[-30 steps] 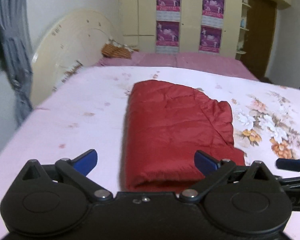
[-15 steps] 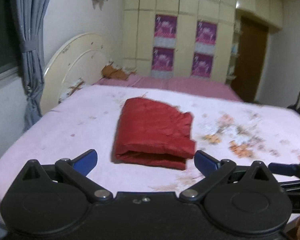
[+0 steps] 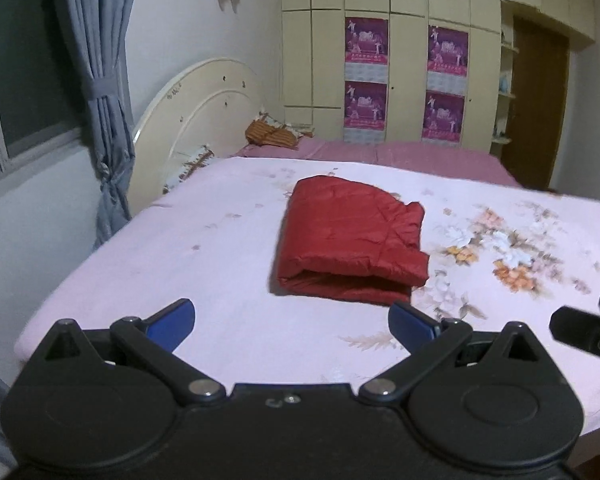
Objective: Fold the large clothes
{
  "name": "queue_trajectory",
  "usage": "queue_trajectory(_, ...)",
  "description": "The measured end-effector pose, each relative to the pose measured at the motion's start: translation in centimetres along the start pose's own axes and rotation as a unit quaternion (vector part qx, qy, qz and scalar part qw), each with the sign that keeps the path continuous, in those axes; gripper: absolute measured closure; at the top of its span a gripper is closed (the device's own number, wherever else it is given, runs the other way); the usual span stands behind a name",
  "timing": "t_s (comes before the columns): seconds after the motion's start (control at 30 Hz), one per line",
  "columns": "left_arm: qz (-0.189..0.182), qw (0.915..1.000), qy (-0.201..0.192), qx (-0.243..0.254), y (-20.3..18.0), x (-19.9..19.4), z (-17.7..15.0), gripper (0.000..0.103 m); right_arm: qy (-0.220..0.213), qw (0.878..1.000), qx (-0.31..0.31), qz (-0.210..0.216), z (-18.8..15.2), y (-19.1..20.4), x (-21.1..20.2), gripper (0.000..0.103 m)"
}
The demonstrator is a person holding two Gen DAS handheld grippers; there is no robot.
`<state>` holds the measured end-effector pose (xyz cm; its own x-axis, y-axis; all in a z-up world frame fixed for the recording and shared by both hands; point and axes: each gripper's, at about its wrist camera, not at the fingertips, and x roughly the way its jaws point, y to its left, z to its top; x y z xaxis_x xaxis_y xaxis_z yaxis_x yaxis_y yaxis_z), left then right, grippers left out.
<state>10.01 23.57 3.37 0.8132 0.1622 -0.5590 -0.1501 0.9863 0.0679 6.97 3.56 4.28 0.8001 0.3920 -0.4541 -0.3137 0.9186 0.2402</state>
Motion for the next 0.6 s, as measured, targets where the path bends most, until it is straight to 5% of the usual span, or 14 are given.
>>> queue_trajectory(0.17,-0.003,0.9990,0.033,0.028,-1.2,0.1,-0.3,0.000,-0.001,1.000,0.004,-0.004,-0.3,-0.5,-0.4,0.011)
queue_trajectory(0.6,-0.053,0.9976,-0.044,0.005,-1.0,-2.7,-0.4,0.001,-0.011,1.000,0.009,-0.008,-0.4,-0.8,-1.3,0.011)
